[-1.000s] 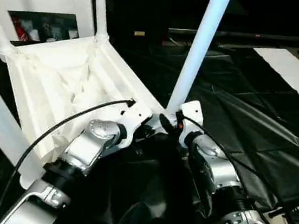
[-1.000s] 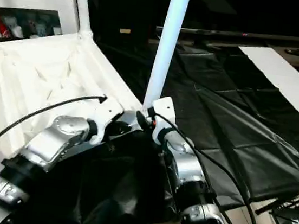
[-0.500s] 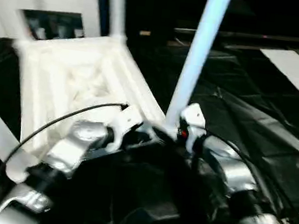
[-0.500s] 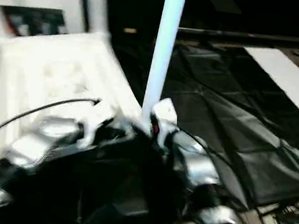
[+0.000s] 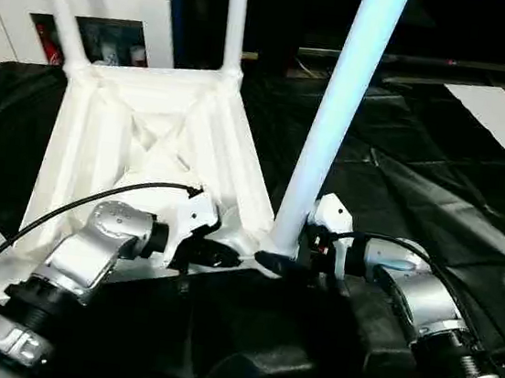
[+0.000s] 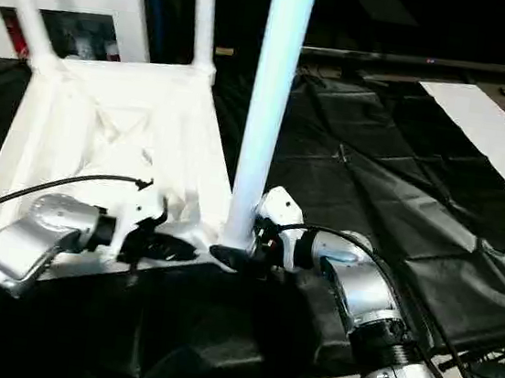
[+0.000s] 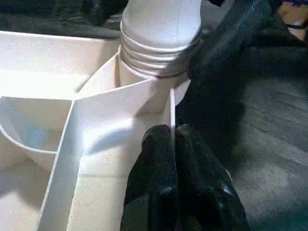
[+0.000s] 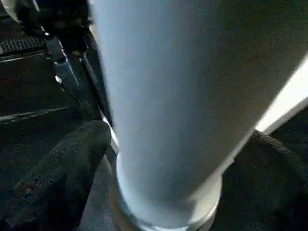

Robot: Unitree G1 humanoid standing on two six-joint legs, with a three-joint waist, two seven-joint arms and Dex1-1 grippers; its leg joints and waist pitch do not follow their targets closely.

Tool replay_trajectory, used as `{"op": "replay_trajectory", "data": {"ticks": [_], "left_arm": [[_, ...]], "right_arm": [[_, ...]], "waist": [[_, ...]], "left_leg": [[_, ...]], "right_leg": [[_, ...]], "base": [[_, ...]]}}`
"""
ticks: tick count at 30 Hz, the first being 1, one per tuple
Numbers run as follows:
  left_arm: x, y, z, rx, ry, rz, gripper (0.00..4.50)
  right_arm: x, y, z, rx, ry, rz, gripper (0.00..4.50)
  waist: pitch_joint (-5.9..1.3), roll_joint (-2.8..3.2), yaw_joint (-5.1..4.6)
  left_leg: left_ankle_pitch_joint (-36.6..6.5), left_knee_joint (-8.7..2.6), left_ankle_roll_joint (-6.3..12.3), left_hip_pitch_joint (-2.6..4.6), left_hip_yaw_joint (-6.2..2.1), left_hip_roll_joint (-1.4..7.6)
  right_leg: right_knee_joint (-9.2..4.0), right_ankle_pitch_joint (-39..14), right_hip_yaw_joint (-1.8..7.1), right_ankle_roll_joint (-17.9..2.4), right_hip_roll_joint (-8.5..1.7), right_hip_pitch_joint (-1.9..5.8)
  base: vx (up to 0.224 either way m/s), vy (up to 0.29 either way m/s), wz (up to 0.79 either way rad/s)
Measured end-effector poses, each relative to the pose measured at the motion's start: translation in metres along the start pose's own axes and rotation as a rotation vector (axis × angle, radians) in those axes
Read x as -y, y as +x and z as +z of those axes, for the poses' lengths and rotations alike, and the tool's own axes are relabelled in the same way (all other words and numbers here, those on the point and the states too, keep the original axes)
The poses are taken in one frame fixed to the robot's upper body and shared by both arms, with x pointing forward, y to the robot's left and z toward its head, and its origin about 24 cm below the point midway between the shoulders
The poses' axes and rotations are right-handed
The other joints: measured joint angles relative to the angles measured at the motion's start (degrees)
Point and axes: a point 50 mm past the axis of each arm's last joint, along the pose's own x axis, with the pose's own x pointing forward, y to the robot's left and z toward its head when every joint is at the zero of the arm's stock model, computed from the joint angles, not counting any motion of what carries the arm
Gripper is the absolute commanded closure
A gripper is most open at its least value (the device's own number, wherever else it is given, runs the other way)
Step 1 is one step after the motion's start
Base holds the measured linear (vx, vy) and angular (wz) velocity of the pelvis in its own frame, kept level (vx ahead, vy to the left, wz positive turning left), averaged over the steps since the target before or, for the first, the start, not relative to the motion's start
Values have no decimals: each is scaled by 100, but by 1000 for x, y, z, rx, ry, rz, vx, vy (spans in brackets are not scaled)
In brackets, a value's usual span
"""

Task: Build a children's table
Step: Rotate leg to tighten

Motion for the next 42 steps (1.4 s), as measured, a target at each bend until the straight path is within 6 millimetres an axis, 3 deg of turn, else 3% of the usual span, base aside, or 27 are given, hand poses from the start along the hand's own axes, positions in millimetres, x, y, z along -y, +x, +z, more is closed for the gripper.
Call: {"op": "replay_trajectory", "data": {"ticks": [15,18,22,28,31,33,36,38,42], "left_arm": [[1,1,0,5,-13,-16,450],[-1,12,3,33,-33,48,450],[-10,27,10,45,-81,154,450],[-22,53,24,57,-125,321,450],[-23,57,27,59,-125,353,450],[-23,58,28,59,-119,360,450],[-23,58,29,59,-111,364,450],[-23,57,28,59,-107,357,450],[-22,48,24,54,-76,302,450]], "right_arm": [[-3,-1,-2,-17,19,36,165],[-2,1,-7,10,60,-58,178],[9,9,-10,46,128,-266,181],[25,29,-6,81,255,-581,183],[27,34,-4,80,255,-640,183],[28,35,-3,88,251,-648,113],[27,36,-3,93,252,-641,111],[27,36,-3,93,250,-632,72],[23,27,-3,65,174,-500,68]], "waist": [[0,-1,9],[-1,-2,26],[-3,-3,-42],[-4,-1,-157],[-6,0,-166],[-7,2,-163],[-7,3,-162],[-7,3,-162],[-7,3,-168]], "left_leg": [[0,0,0,0,1,0],[0,0,0,7,6,-1],[1,0,-2,19,12,-1],[1,0,-3,18,11,0],[1,0,-3,16,11,-1],[0,0,-2,15,11,0],[0,-1,-2,15,11,0],[0,-2,-2,14,11,1],[0,-10,-2,9,11,1]], "right_leg": [[0,0,0,0,0,1],[-1,2,2,-3,-4,8],[8,8,10,-11,-4,7],[5,3,8,0,-4,2],[2,9,9,-9,-4,3],[1,9,8,-9,-4,4],[1,9,6,-9,-4,3],[0,8,6,-8,-4,2],[-3,6,5,-4,-4,-4]], "base": [[0,0,0],[0,0,0],[0,0,0],[0,0,0],[0,0,0],[0,0,0],[0,0,0],[0,0,0],[0,0,0]]}}
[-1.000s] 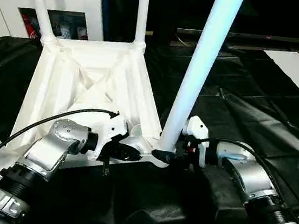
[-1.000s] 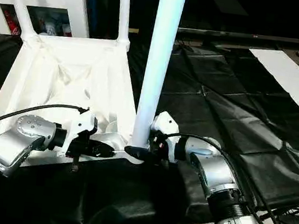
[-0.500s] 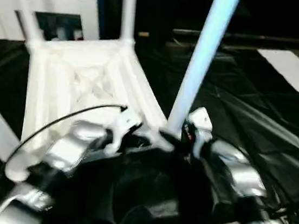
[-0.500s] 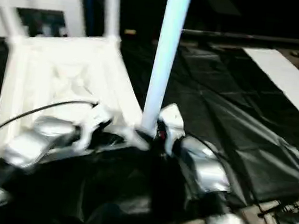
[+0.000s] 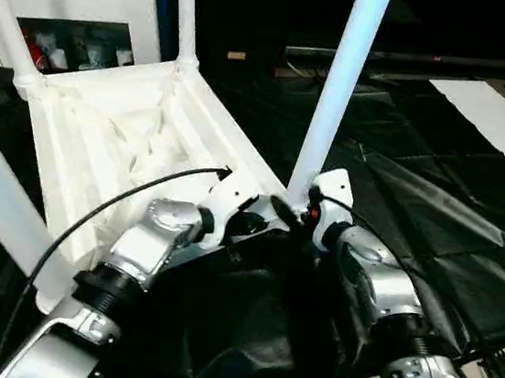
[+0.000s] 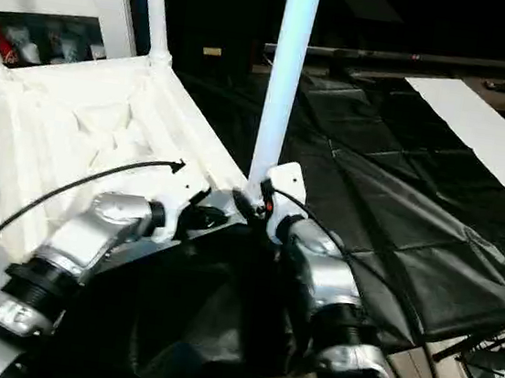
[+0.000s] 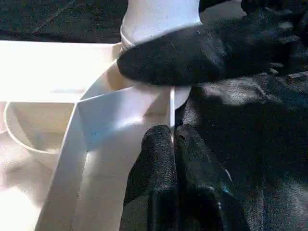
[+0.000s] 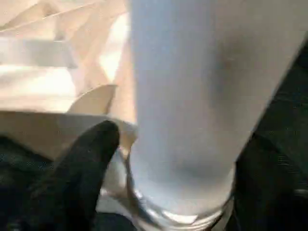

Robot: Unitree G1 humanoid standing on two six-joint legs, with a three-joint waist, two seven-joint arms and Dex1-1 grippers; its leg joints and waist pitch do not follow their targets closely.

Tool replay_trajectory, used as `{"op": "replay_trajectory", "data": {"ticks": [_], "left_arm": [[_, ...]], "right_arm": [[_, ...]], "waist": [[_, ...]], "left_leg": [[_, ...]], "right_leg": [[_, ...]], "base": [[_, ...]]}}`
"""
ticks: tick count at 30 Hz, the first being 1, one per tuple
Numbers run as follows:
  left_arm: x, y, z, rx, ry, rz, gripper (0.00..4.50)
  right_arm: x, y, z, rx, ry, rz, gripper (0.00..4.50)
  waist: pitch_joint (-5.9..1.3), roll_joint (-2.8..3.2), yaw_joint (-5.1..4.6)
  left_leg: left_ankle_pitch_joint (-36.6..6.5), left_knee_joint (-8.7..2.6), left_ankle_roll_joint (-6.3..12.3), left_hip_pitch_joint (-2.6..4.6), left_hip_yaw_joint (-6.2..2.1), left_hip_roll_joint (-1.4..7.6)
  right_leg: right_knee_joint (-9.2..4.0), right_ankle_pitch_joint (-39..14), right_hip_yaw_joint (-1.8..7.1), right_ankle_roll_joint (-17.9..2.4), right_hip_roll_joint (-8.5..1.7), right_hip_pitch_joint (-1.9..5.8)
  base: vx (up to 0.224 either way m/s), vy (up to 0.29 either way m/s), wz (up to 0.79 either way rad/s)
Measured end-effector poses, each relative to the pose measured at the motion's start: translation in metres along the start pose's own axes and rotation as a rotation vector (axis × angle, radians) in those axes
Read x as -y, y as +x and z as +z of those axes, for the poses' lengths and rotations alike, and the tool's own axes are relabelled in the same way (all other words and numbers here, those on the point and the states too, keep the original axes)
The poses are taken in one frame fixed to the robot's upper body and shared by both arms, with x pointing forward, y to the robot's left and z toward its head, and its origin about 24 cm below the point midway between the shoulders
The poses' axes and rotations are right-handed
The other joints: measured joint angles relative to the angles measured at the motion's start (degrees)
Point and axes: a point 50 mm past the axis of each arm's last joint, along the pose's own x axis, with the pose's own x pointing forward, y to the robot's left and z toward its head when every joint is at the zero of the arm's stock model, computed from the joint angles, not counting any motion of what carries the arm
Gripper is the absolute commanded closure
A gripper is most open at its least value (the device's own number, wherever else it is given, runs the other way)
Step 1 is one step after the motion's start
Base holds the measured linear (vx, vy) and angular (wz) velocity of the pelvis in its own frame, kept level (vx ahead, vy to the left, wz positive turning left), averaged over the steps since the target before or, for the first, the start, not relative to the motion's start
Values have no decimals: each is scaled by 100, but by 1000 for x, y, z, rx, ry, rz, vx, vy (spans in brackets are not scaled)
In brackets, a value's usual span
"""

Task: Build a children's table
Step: Rotate leg to tighten

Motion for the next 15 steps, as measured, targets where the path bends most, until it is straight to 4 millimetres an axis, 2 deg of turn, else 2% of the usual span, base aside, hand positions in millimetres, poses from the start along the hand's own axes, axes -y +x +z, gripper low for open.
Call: {"op": "replay_trajectory", "data": {"ticks": [7,11,15], "left_arm": [[1,-20,-9,11,41,-128,450],[4,-29,-12,-1,61,-219,450],[5,-37,-16,-18,66,-273,450]], "right_arm": [[2,-17,2,-43,-97,232,68],[2,-30,1,-73,-134,351,68],[0,-36,-1,-101,-143,444,68]], "waist": [[2,1,31],[5,0,137],[6,-2,161]], "left_leg": [[0,-14,0,-10,0,5],[-2,-15,5,-18,4,4],[-2,-14,6,-16,9,4]], "right_leg": [[0,-13,-5,16,2,-14],[-5,-18,-4,12,2,-17],[-4,-17,-2,11,-1,-16]], "base": [[0,0,0],[0,0,0],[0,0,0]]}}
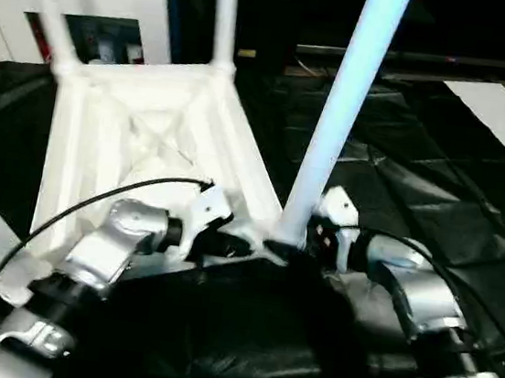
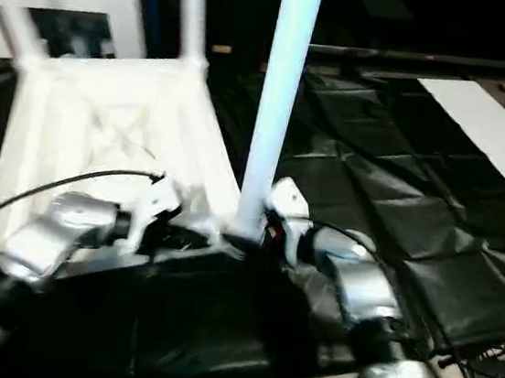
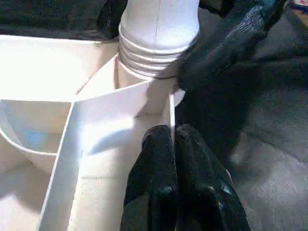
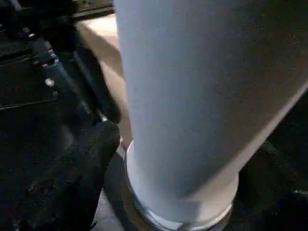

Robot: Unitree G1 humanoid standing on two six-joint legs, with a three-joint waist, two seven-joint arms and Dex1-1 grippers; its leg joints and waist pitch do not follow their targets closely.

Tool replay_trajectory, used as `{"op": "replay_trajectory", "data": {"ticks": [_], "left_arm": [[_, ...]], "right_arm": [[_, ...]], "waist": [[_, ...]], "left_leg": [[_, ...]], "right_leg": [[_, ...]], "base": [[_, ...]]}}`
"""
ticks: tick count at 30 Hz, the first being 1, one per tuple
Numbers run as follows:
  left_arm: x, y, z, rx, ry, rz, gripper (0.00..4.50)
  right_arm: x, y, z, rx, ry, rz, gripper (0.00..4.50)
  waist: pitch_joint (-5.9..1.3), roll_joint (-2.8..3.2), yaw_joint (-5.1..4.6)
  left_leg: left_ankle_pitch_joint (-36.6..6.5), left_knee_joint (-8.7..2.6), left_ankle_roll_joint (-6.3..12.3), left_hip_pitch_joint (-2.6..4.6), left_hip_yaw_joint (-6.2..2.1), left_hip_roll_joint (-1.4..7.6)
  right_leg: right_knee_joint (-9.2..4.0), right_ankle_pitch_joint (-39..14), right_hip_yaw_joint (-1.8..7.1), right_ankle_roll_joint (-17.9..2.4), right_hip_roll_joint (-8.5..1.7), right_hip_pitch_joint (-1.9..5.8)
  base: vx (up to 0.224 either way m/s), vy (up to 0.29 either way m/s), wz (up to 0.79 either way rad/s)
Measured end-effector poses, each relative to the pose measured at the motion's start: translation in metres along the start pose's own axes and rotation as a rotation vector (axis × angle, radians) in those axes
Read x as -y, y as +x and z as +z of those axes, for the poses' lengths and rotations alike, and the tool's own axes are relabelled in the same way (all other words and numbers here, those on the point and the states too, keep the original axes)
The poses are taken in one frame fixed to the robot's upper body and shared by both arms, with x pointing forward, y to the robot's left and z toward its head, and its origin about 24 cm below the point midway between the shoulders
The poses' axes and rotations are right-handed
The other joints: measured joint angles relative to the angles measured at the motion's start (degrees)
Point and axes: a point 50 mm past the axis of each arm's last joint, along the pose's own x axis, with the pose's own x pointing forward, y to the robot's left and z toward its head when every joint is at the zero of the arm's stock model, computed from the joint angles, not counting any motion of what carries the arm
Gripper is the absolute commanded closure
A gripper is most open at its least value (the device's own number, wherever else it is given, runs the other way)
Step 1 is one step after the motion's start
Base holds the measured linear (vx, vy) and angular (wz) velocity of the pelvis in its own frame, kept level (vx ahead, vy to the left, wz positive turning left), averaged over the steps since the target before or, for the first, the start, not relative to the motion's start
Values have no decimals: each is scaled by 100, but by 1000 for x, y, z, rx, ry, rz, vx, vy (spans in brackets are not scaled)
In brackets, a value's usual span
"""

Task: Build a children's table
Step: Rotate leg to tighten

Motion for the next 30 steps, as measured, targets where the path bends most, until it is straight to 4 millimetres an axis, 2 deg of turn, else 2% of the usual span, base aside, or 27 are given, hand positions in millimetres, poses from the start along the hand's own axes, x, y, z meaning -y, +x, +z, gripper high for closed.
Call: {"op": "replay_trajectory", "data": {"ticks": [4,5,8,11,13,15,20,24,26,30], "left_arm": [[2,-5,-2,-9,3,-31,450],[2,-6,-2,-10,4,-35,450],[5,-9,-4,-12,3,-54,450],[5,-11,-5,-15,1,-65,450],[6,-12,-5,-16,-1,-69,450],[6,-12,-5,-16,-2,-69,450],[6,-9,-5,-13,-3,-60,450],[2,-1,-2,-6,-9,13,450],[-5,7,1,-1,-41,95,450],[-10,23,9,11,-81,209,450]], "right_arm": [[-4,-2,0,-19,-20,54,68],[-4,-2,0,-21,-23,61,95],[-6,-1,1,-19,-17,80,102],[-7,-1,1,-18,-19,94,145],[-7,-1,1,-19,-19,97,148],[-7,-1,1,-19,-17,98,169],[-9,0,-3,-12,4,90,178],[-6,5,-5,16,42,-23,178],[1,14,-6,49,96,-167,178],[10,27,-4,86,188,-370,178]], "waist": [[0,0,0],[0,0,0],[0,-1,-1],[0,-1,0],[0,-1,1],[0,-1,0],[0,-1,24],[-2,-4,-5],[-3,-7,-41],[-1,-11,-167]], "left_leg": [[0,0,-1,2,0,0],[0,0,-1,2,0,0],[0,0,-1,2,0,1],[0,0,0,1,0,1],[0,0,-1,1,0,1],[0,0,-1,2,0,1],[1,0,0,4,1,1],[1,2,-2,20,2,0],[2,3,-5,30,2,0],[3,3,-7,29,1,0]], "right_leg": [[3,0,0,0,0,1],[3,0,0,0,0,0],[2,0,0,0,0,0],[1,0,-1,0,0,0],[2,0,-1,0,0,0],[2,0,0,0,0,0],[2,0,0,-1,0,4],[4,8,3,-13,-1,14],[9,16,3,-24,-1,16],[2,5,3,-6,-1,6]], "base": [[0,0,0],[0,0,0],[0,0,0],[0,0,0],[0,0,0],[0,0,0],[0,0,0],[0,0,0],[0,0,0],[0,0,0]]}}
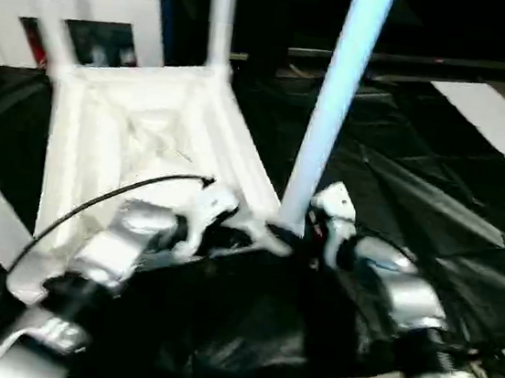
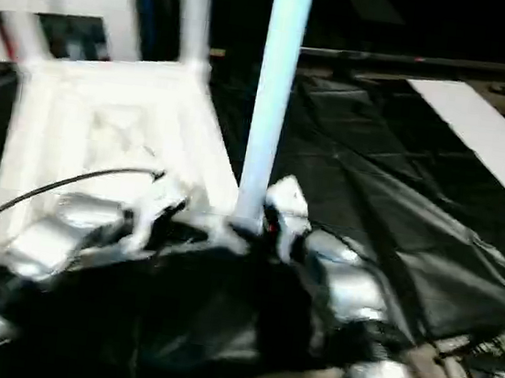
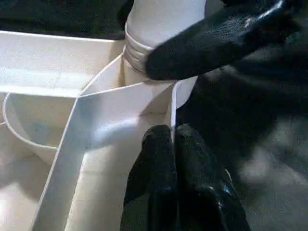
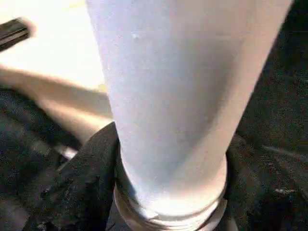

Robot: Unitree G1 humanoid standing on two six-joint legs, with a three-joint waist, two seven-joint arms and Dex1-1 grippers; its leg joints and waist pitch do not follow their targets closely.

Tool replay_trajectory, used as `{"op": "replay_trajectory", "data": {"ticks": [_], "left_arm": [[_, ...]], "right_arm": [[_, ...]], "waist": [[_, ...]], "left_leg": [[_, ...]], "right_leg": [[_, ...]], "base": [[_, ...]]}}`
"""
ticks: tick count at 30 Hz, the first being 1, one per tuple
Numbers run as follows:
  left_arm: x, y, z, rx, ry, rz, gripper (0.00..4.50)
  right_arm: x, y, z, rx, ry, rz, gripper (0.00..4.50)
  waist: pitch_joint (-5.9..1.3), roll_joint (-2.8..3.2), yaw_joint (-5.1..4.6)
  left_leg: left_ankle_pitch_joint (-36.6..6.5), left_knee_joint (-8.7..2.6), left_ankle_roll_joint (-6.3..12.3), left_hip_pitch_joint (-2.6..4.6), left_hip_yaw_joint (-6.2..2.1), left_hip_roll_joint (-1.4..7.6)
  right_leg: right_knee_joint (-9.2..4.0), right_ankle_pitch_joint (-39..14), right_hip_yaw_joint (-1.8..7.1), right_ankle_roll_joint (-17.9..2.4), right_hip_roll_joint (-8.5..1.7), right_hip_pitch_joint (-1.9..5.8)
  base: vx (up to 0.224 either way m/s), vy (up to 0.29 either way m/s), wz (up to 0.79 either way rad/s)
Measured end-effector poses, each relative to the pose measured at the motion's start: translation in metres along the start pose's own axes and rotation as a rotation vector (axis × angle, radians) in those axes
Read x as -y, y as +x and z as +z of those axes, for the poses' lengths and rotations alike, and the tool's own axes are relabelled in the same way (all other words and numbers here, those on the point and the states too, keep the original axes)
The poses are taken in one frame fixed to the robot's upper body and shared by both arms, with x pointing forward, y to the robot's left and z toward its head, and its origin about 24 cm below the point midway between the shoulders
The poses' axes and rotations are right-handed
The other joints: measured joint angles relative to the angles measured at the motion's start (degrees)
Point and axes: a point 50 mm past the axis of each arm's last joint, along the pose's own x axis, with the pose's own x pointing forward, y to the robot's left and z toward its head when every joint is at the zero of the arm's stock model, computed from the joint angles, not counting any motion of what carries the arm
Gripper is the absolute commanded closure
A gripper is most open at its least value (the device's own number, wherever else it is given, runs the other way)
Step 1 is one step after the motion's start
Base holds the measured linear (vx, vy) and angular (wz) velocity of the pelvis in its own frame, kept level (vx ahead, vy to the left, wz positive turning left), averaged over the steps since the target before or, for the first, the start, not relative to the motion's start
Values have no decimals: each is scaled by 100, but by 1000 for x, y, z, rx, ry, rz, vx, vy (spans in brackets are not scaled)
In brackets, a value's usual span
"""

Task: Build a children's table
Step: Rotate leg to tighten

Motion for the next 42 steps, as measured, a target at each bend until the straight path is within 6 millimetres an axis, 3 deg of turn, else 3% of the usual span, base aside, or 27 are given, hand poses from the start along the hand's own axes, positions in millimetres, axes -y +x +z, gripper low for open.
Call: {"op": "replay_trajectory", "data": {"ticks": [6,7,13,24,28,35,42], "left_arm": [[4,16,7,6,-35,77,450],[4,16,7,6,-36,80,450],[4,16,8,10,-29,74,450],[5,-8,-2,5,32,-97,450],[7,-17,-6,-10,59,-182,450],[7,-25,-9,-29,73,-247,450],[11,-33,-12,-41,73,-292,450]], "right_arm": [[2,6,2,13,5,-119,178],[2,6,2,15,6,-124,123],[1,7,3,13,-15,-113,73],[1,-16,5,-57,-152,187,73],[-1,-27,4,-97,-201,325,73],[-4,-34,2,-118,-208,421,73],[-9,-35,2,-104,-183,472,124]], "waist": [[-5,5,9],[-6,5,10],[-7,7,6],[-5,7,25],[-4,9,150],[-2,9,177],[-2,9,182]], "left_leg": [[0,0,0,-1,0,-1],[0,0,0,0,0,0],[0,0,1,-3,0,0],[-3,-13,4,-22,0,4],[-3,-14,6,-27,0,4],[-2,-13,4,-21,4,3],[-3,-13,6,-24,5,3]], "right_leg": [[0,15,1,-21,0,4],[0,15,0,-21,0,4],[-2,15,0,-22,0,2],[-4,0,-5,-2,2,-21],[-4,-2,-6,-4,2,-24],[-3,0,-3,-6,-2,-16],[-4,-1,-4,-6,-1,-18]], "base": [[0,0,0],[0,0,0],[0,0,0],[0,0,0],[0,0,0],[0,0,0],[0,0,0]]}}
